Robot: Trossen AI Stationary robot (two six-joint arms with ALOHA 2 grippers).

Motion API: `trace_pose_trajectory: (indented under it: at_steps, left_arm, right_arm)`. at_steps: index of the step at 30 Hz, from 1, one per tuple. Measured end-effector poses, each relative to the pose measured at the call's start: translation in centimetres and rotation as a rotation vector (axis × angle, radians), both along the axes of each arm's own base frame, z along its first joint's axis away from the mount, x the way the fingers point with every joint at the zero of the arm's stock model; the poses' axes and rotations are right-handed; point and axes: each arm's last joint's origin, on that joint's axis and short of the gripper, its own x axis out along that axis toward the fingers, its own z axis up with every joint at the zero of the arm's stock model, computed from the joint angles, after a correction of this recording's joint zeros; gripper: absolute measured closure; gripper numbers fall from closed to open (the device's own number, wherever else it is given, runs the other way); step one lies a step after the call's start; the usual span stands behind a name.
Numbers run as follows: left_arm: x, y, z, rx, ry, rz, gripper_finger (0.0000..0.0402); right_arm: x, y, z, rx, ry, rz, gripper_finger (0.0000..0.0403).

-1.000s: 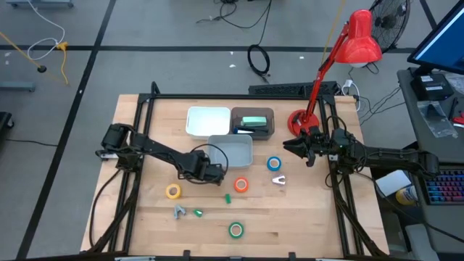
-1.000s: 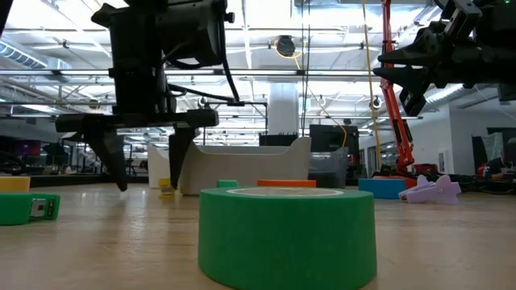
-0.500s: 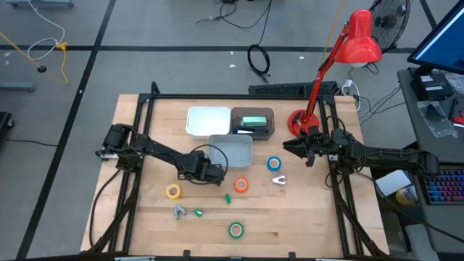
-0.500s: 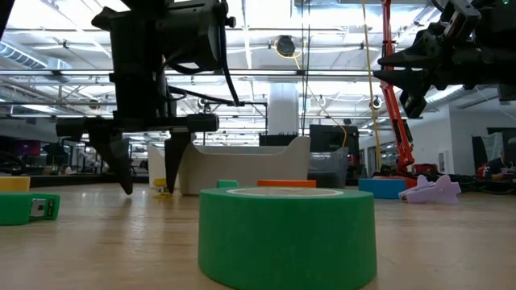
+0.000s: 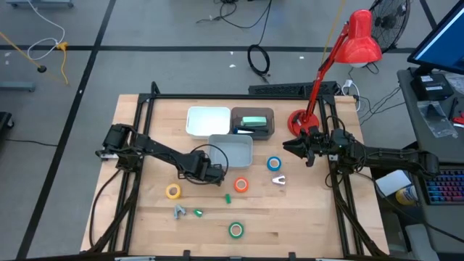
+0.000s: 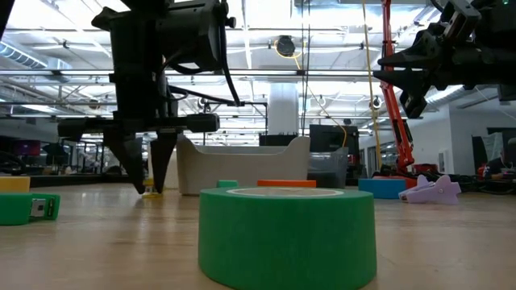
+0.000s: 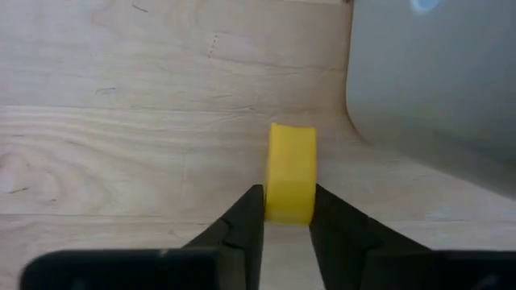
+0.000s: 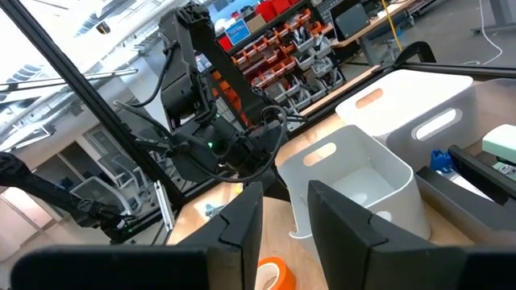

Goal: Pick and place Stapler, Stapler remover, tape
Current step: Put the yellow stapler into the black bin

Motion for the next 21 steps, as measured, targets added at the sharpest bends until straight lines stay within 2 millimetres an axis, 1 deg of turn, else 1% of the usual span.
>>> trace_pose_trajectory:
  at_steps: [2,7,11,15,21]
  left_arm:
    - [0.0,0.0,0.0,0.003,0.003,-0.013,0.0333]
    - [-0.2,0.0,0.3,0.002,0.007,-0.028,0.0333]
    - [-0.6,0.1,1.5,0.0,-0.005,-0.025,0.0329]
    - [-1.3,0.3,3.4,-0.003,-0.049,-0.023,0.0324]
    - [-2.3,0.6,6.9,0.044,-0.185,-0.019,0.0332]
  right_arm:
    - [0.0,0.0,0.0,0.0,0.0,0.0,0.031]
    - [0.0,0.0,0.0,0.0,0.001,0.0,0.031]
    - [0.0,0.0,0.0,0.0,0.001,0.0,0.031]
    - [0.0,0.0,0.0,-0.001,0.001,0.0,0.031]
    - [0.0,0.0,0.0,-0.001,0.001,0.0,0.031]
